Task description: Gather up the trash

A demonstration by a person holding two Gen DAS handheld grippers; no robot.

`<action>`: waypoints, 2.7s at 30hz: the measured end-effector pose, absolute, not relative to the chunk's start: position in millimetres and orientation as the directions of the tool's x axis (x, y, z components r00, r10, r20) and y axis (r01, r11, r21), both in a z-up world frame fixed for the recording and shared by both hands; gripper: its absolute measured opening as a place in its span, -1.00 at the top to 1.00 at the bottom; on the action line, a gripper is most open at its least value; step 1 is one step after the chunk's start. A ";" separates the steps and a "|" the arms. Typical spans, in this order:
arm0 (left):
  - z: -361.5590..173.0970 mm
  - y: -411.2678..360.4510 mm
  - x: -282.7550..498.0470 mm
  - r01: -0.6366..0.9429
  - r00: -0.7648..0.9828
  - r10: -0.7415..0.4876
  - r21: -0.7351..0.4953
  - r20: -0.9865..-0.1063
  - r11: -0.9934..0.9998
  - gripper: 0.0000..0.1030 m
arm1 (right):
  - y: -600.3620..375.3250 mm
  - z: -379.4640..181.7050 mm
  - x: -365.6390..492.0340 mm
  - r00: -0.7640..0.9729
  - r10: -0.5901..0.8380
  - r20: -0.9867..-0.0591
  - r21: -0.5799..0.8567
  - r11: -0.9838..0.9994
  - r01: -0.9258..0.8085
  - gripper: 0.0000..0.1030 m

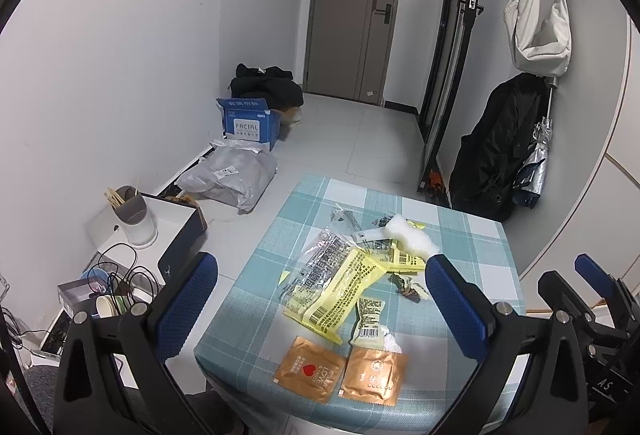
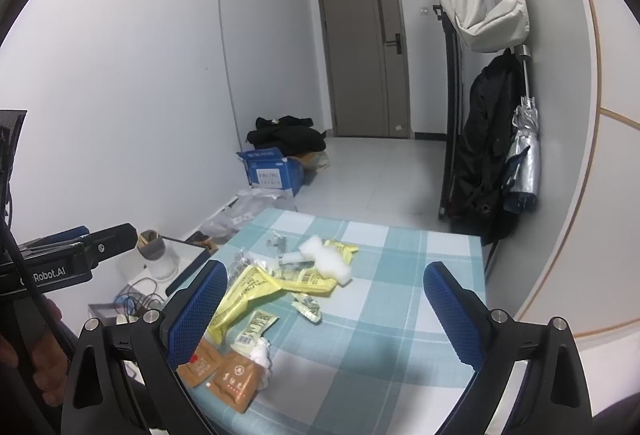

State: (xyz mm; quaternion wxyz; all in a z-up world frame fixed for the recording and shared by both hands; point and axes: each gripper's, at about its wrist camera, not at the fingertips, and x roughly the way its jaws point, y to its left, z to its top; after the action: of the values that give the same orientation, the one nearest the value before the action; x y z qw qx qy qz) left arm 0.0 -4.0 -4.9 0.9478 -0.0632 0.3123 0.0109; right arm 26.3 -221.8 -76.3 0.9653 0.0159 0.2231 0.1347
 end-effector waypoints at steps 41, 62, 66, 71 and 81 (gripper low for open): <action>-16.6 0.4 -0.2 -0.051 0.786 -0.036 -0.122 -0.617 0.991 -0.98 | -219.9 -76.7 26.7 0.853 0.265 -0.448 0.076 0.963 -0.259 -0.93; -40.5 7.8 19.5 0.003 0.700 -0.117 -0.161 -0.704 0.987 -0.98 | -215.0 -85.4 38.9 0.826 0.326 -0.459 0.130 0.945 -0.301 -0.93; -62.5 17.2 27.1 0.022 0.628 -0.151 -0.177 -0.763 0.984 -0.98 | -212.5 -90.3 45.4 0.814 0.340 -0.471 0.138 0.940 -0.312 -0.93; -84.0 24.7 29.5 0.036 0.547 -0.154 -0.161 -0.823 0.986 -0.98 | -208.4 -97.1 58.2 0.790 0.365 -0.493 0.156 0.930 -0.332 -0.93; -128.7 11.6 38.4 0.125 0.351 -0.128 -0.089 -0.928 0.988 -0.97 | -205.1 -118.5 87.9 0.728 0.373 -0.575 0.205 0.928 -0.312 -0.93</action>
State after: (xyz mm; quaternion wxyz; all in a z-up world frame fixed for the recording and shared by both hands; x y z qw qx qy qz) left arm 38.4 11.6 -128.7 0.8219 -0.0014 0.5644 -0.0770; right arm 87.9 -205.1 -118.5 0.9284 0.0471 0.3190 0.1844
